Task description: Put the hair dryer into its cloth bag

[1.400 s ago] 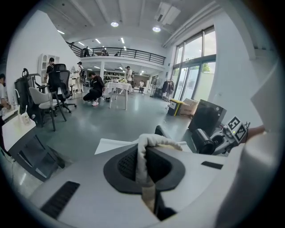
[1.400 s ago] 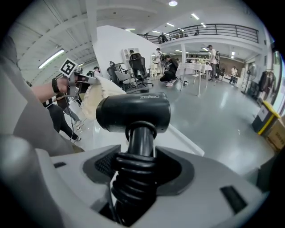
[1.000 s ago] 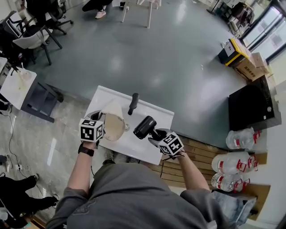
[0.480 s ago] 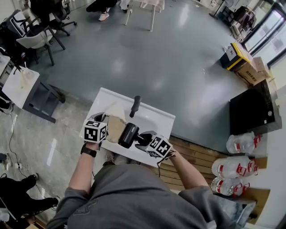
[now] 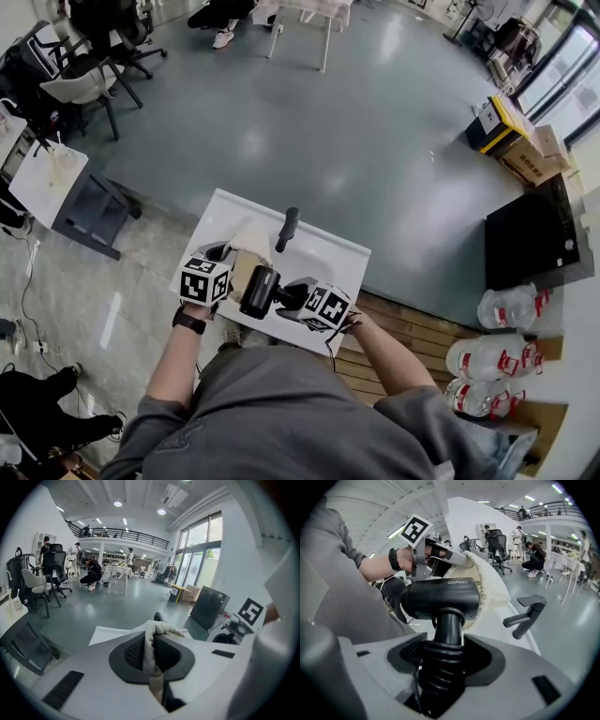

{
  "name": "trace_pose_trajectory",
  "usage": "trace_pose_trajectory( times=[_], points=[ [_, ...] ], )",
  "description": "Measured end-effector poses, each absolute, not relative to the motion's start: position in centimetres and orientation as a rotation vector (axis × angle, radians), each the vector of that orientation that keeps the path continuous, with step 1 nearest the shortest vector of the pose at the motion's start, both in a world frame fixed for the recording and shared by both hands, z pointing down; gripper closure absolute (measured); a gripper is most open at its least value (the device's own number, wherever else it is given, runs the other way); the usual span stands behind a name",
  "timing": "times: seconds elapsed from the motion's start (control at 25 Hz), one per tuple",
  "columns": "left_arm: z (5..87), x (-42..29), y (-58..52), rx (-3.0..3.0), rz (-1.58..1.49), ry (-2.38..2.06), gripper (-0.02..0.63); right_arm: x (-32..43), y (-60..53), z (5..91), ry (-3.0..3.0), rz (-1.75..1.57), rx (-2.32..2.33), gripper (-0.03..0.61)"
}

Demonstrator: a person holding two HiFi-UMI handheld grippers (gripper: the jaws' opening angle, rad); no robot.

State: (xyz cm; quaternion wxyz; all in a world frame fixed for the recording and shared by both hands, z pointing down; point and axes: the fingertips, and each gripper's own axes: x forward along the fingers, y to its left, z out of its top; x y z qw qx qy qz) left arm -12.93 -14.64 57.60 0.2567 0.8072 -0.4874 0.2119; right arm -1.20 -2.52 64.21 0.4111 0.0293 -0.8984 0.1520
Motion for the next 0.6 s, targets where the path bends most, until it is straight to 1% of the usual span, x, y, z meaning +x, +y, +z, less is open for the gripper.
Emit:
trace_pose_trajectory(
  times=[0.16,0.44,0.6],
  points=[
    [57.3,-11.8,-14.2,2.237,0.577,-1.257,0.609,-1.6,-3.6,65.1,-2.234,0.498,0.099,0.336],
    [57.8,-11.2,-12.7,2.245,0.602,-1.166,0.609,-0.7,-5.6,65.8,-2.118,0.876,0.249,0.336],
    [58.3,-9.9,-11.8,2.264,0.61,-1.084,0.609,-1.0,-5.8,66.4,-2.042,0.922,0.268,0.336]
  ],
)
